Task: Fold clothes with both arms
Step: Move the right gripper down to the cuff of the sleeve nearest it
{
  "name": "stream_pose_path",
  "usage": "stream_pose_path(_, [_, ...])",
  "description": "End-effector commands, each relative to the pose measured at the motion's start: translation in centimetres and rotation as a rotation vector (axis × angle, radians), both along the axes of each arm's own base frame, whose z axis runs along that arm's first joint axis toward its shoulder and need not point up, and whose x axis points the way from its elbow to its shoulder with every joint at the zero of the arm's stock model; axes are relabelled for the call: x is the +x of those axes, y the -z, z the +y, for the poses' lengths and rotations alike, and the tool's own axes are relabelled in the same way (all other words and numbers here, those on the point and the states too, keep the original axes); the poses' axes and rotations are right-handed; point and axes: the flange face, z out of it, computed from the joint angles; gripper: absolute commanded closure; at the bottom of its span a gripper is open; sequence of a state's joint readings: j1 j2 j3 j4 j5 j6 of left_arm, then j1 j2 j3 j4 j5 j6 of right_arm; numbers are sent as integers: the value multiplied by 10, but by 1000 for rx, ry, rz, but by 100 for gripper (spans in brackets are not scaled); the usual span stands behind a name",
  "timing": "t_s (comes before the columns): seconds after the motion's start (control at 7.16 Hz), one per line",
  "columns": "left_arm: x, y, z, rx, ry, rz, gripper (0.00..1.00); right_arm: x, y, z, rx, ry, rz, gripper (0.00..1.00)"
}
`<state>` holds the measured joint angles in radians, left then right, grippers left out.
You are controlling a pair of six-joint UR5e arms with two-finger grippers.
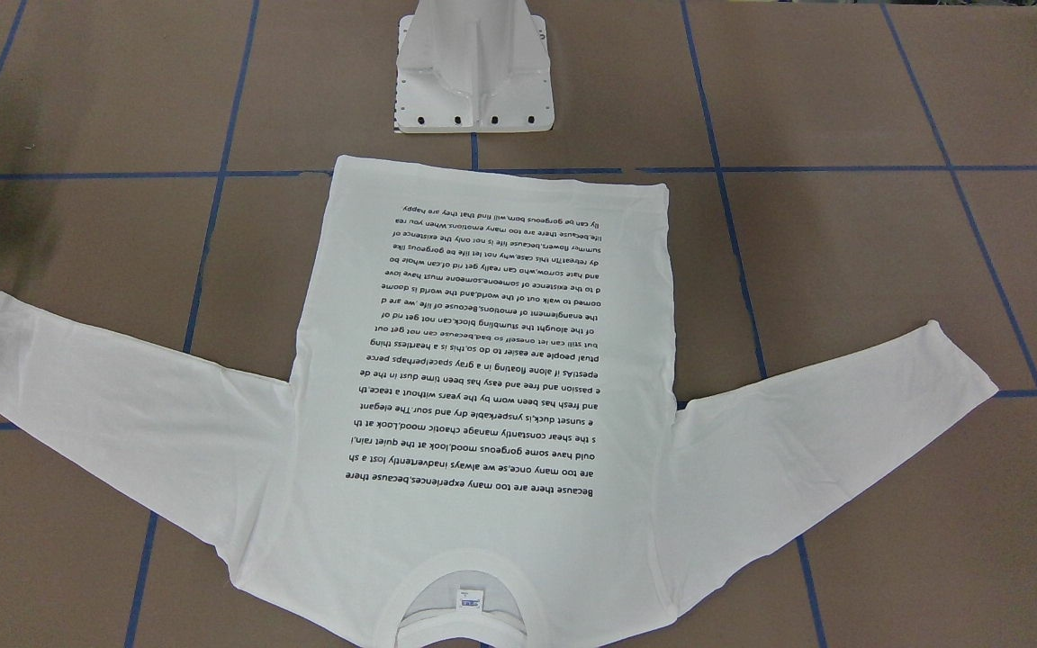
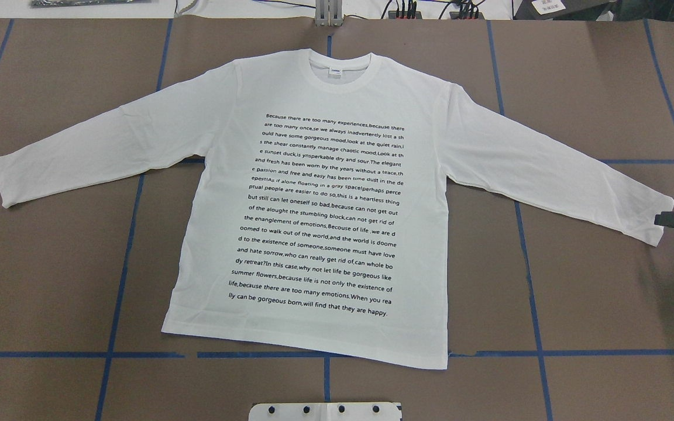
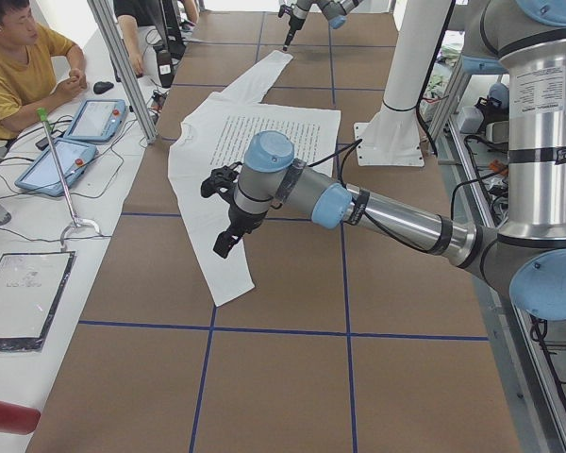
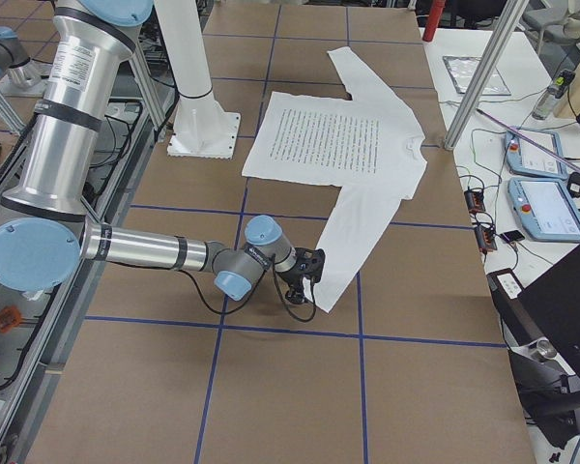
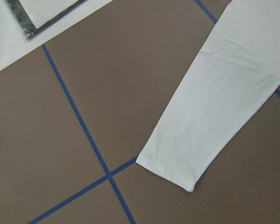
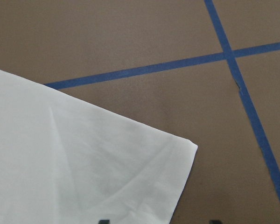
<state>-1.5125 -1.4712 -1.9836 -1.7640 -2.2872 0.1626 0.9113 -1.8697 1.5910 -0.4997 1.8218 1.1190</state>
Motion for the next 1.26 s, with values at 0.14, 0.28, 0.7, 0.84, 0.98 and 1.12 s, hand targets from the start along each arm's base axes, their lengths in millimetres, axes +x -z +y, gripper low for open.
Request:
stream_pose_path(0.14, [0, 0, 0, 0, 0, 0, 0, -10, -7, 3, 8, 10, 15, 39])
stream_pose_path(0.28, [0, 0, 0, 0, 0, 0, 0, -13, -6, 3, 9, 16, 14, 42])
stream_pose_path(0.7, [0, 1, 0, 1, 0, 0, 0, -18, -9, 4, 6, 26, 18, 49])
stream_pose_path(0.84, [0, 1, 0, 1, 0, 0, 0, -19, -10, 4, 5, 29, 19, 63])
stream_pose_path(0.98, [0, 1, 0, 1, 0, 0, 0, -21, -10, 5, 5, 32, 19, 80])
stream_pose_path(1.12, [0, 1, 0, 1, 0, 0, 0, -22, -9, 5, 6, 35, 18, 100])
